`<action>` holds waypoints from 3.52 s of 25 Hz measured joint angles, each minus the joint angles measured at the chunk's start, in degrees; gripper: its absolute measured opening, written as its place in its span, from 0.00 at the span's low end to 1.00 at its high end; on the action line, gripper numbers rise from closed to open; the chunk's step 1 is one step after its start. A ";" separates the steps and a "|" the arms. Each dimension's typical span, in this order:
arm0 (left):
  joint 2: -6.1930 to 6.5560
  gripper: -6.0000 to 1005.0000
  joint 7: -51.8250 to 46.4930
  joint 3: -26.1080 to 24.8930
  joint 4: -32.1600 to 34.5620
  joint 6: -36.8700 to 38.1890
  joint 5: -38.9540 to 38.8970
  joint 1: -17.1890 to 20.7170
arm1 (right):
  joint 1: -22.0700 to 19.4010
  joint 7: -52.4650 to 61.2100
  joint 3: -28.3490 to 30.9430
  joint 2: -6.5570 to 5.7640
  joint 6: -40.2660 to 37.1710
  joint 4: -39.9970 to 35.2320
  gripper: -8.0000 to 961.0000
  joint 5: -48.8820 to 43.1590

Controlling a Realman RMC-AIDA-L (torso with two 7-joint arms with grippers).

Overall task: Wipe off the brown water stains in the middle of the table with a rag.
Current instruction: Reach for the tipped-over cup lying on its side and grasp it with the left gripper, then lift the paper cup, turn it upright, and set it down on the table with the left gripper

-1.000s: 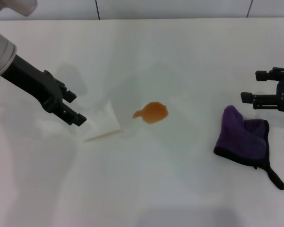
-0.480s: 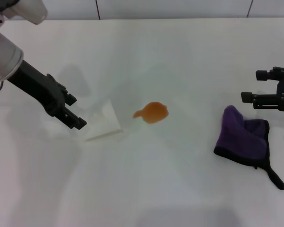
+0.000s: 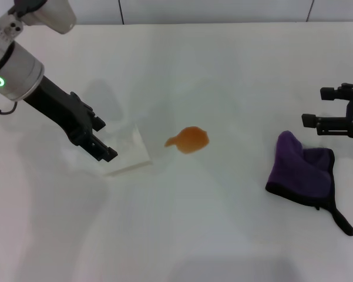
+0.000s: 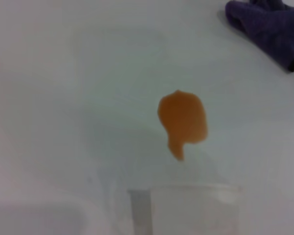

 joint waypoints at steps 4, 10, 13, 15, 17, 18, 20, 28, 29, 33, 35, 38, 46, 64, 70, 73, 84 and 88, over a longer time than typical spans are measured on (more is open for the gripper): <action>-0.32 0.80 -0.03 0.00 0.42 -0.56 0.00 -0.05 | -0.08 -0.12 0.30 0.02 -0.06 0.21 0.86 -0.01; -0.80 0.80 -0.07 0.00 0.45 -1.53 0.88 -0.05 | -0.12 -0.13 0.31 0.01 -0.07 0.31 0.86 -0.01; -0.85 0.80 -0.17 0.00 0.46 -1.77 1.38 -0.05 | -0.11 -0.14 0.31 0.00 -0.07 0.31 0.86 -0.01; -0.85 0.80 -0.20 0.00 0.46 -1.83 1.43 -0.04 | -0.11 -0.14 0.31 0.00 -0.07 0.30 0.86 -0.01; -0.85 0.80 -0.20 0.00 0.46 -1.99 1.58 -0.05 | -0.09 -0.14 0.31 0.00 -0.07 0.25 0.86 -0.01; -0.85 0.80 -0.20 0.00 0.46 -2.14 1.76 -0.05 | -0.09 -0.14 0.31 0.00 -0.07 0.25 0.86 -0.01; -0.85 0.80 -0.20 0.00 0.46 -2.51 2.05 -0.07 | -0.09 -0.14 0.31 0.00 -0.07 0.25 0.86 -0.01; -1.25 0.79 -0.19 0.00 0.57 -3.69 2.20 -1.06 | -0.30 -0.14 0.31 0.00 -0.11 0.20 0.86 -0.01; -1.40 0.79 -0.19 0.00 0.59 -3.75 2.20 -1.25 | -0.31 -0.14 0.31 0.00 -0.12 0.15 0.86 -0.01; -1.58 0.79 -0.19 0.00 1.32 -3.93 2.38 -1.57 | -0.34 -0.14 0.38 -0.04 -0.11 0.08 0.86 -0.01; -1.58 0.79 -0.19 0.00 1.39 -3.95 2.43 -1.65 | -0.35 -0.16 0.65 -0.06 -0.12 0.07 0.86 -0.01; -1.58 0.79 -0.19 0.00 1.51 -4.14 2.44 -1.63 | -0.35 -0.50 1.10 -0.07 -0.30 0.11 0.86 0.07; -1.70 0.78 -0.19 0.00 2.15 -5.26 2.43 -1.45 | -0.33 -0.82 1.11 -0.09 -0.38 0.41 0.86 0.55; -1.98 0.77 -0.19 0.00 3.53 -6.33 1.98 -1.58 | -0.35 -0.84 1.10 -0.09 -0.09 0.38 0.86 0.62; -2.00 0.77 -0.19 0.00 3.53 -6.54 1.82 -1.61 | -0.35 -0.84 1.10 -0.09 -0.05 0.33 0.86 0.62; -2.06 0.77 -0.26 0.00 3.54 -6.77 1.99 -1.63 | -0.31 -0.84 1.10 -0.09 0.01 0.45 0.86 0.61; -2.05 0.65 -0.52 0.00 3.37 -6.91 2.07 -1.71 | -0.18 -0.84 1.10 -0.09 0.12 0.48 0.86 0.60; -2.03 0.64 -0.49 0.00 2.32 -7.01 0.58 -1.91 | -0.17 -0.84 1.10 -0.09 0.12 0.46 0.86 0.60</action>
